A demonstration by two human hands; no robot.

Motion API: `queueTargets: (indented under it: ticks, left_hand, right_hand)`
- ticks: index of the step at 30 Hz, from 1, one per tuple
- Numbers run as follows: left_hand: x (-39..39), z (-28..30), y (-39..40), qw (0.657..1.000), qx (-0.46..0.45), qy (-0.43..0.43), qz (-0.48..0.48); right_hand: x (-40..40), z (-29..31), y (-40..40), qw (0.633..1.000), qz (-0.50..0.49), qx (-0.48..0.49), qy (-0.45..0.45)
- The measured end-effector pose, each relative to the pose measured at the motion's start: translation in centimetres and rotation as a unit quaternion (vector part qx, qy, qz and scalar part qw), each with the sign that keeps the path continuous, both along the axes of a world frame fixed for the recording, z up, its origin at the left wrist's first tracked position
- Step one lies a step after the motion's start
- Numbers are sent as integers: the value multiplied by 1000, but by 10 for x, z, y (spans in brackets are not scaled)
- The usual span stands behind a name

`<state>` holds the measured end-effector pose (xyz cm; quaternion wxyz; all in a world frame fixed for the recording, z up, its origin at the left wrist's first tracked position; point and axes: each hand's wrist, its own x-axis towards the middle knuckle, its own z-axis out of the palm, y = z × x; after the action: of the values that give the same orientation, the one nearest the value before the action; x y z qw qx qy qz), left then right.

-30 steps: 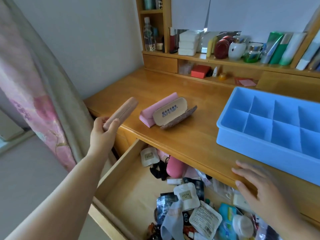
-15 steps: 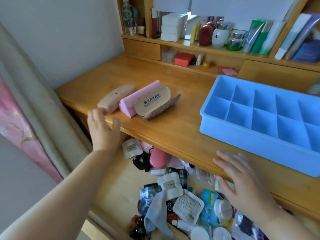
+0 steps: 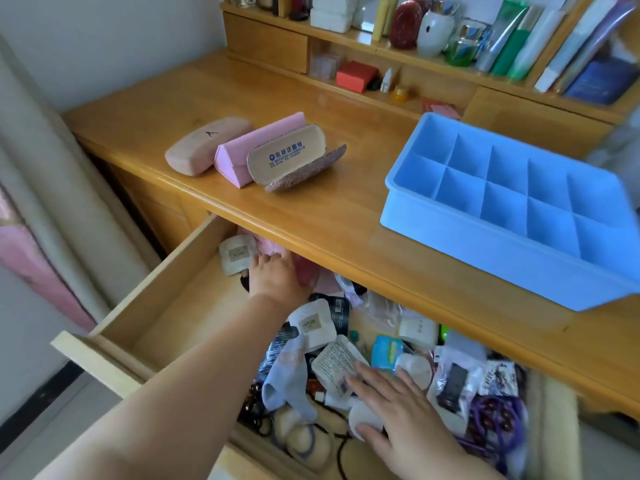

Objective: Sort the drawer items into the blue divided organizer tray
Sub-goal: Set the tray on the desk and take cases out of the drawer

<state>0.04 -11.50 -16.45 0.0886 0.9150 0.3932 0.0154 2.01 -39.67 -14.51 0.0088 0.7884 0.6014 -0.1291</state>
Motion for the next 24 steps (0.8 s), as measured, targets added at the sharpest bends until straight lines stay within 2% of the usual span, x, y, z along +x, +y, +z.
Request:
queueTargets:
  ticks: [3, 6, 8, 10, 14, 17, 20, 22, 24]
  left_hand:
    - [-27, 21, 2, 993, -109, -35, 7]
    - [-71, 55, 8, 967, -236, -95, 30]
    - [-101, 80, 14, 949, -289, -125, 30]
    - [-125, 103, 18, 927, -341, -157, 23]
    - [-148, 144, 27, 890, -400, -220, -8]
    - [-154, 166, 39, 866, -407, -287, -43]
    - [-141, 174, 56, 836, -364, -410, -18]
    - [-116, 171, 75, 842, -275, -464, 35]
    - [-85, 165, 97, 869, -164, -463, 66]
  right_hand:
    - [-9, 5, -1, 1000, 19, -20, -7]
    - [-12, 4, 4, 997, 16, -15, 70]
    - [-8, -2, 17, 993, -13, 35, 115]
    - [-5, -5, 37, 988, -49, 84, 123]
    - [1, -16, 79, 993, -47, 43, 104]
    - [6, -28, 97, 996, -57, 33, 58]
    - [5, -23, 100, 999, -13, 14, 31]
    - [6, -20, 97, 999, 24, 14, 26]
    - [8, -24, 91, 997, 49, 51, 27]
